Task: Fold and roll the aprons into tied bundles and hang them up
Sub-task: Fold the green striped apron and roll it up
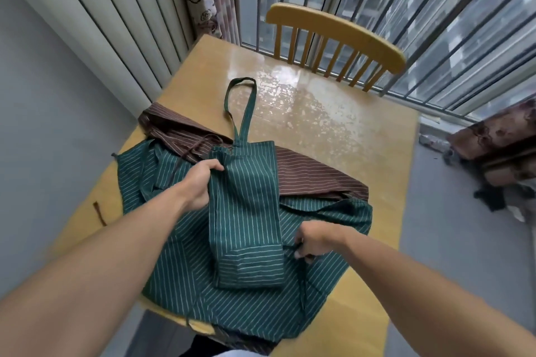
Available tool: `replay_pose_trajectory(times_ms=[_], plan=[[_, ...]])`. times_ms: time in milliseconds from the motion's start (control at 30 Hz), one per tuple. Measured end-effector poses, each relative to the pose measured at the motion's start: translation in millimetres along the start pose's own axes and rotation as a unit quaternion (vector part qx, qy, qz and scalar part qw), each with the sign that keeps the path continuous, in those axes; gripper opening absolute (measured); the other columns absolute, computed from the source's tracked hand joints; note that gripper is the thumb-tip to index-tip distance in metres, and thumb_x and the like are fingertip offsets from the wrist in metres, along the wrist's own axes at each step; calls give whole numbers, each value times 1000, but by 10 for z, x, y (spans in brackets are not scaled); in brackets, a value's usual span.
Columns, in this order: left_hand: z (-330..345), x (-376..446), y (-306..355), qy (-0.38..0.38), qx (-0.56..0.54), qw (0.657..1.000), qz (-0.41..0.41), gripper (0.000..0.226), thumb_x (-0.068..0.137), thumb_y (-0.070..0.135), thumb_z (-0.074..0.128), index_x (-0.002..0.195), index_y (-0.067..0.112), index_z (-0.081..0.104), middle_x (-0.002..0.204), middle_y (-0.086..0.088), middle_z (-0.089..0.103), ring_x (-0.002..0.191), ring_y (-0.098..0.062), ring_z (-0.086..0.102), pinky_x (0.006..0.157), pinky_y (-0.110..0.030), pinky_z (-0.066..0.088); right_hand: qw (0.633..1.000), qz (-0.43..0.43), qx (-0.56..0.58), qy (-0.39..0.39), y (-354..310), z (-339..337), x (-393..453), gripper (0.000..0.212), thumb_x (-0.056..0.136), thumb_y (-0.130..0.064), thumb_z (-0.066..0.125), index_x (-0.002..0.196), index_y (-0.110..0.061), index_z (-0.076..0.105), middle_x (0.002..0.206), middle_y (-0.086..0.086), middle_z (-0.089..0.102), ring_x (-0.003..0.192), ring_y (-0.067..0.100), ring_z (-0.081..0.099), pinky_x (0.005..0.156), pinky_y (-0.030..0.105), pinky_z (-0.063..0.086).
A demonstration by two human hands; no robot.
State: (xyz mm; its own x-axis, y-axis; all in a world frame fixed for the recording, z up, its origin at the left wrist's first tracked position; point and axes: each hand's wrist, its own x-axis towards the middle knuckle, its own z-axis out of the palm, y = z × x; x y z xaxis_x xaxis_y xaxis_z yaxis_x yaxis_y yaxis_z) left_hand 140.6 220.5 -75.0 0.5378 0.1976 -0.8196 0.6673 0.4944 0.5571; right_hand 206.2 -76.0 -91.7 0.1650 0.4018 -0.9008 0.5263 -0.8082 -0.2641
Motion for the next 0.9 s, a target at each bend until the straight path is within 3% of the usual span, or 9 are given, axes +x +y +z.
replay_pose_trajectory(times_ms=[133,200,333,433,500,567,633,733,900], plan=[[226,-116,239,-90,36,995,-5,29,91,19,44,96,1,66,102,-21,73,92,-32,69,95,-50,52,984,74,154,-56,154,-104,-280,24,99,-41,64,98,-18,70,86,-9,77,63,5,67,49,20,39],[266,-78,297,-117,44,992,-14,33,95,16,38,75,8,64,85,-15,69,76,-27,66,86,-46,52,975,122,162,-92,244,-122,-332,33,98,-43,66,104,-12,72,92,-3,78,70,10,68,46,21,35],[302,68,401,-134,65,989,-1,13,86,15,48,89,9,58,100,-17,67,93,-32,62,103,-52,45,951,218,151,-159,410,-124,-441,31,100,-38,63,107,-9,72,98,3,77,69,9,70,49,20,40],[382,176,426,-108,69,992,3,11,76,6,52,86,11,54,105,-17,66,94,-32,63,96,-49,49,941,282,118,-147,465,-147,-513,36,100,-34,64,118,-2,66,120,9,74,81,19,74,83,32,60],[475,219,453,-85,60,995,5,16,71,-2,50,76,13,49,105,-18,61,92,-34,61,94,-49,51,938,300,39,-167,434,-223,-555,46,101,-31,63,135,0,59,133,10,67,103,26,71,98,36,55],[532,312,467,-44,61,997,22,22,73,-9,46,79,11,55,108,-19,58,93,-35,58,93,-49,53,943,295,-102,-116,351,-307,-559,42,100,-29,64,137,-9,60,137,5,63,121,28,63,97,36,52],[577,396,491,-6,74,997,33,42,81,-10,47,118,3,63,120,-19,60,97,-34,59,86,-48,56,944,276,-173,54,270,-399,-500,21,97,-18,62,118,-14,67,122,4,68,111,28,66,88,38,56],[517,551,463,27,101,993,52,42,93,0,56,134,8,53,123,-16,64,98,-30,65,81,-43,57,950,161,25,266,139,-566,-205,23,97,-23,60,119,-18,66,122,4,70,108,25,66,88,40,56],[460,644,409,9,86,995,55,27,100,9,61,127,12,60,114,-15,73,101,-32,72,87,-47,61,871,45,420,251,-256,-720,213,66,93,-45,70,148,-15,49,144,2,57,126,21,59,110,37,45]])
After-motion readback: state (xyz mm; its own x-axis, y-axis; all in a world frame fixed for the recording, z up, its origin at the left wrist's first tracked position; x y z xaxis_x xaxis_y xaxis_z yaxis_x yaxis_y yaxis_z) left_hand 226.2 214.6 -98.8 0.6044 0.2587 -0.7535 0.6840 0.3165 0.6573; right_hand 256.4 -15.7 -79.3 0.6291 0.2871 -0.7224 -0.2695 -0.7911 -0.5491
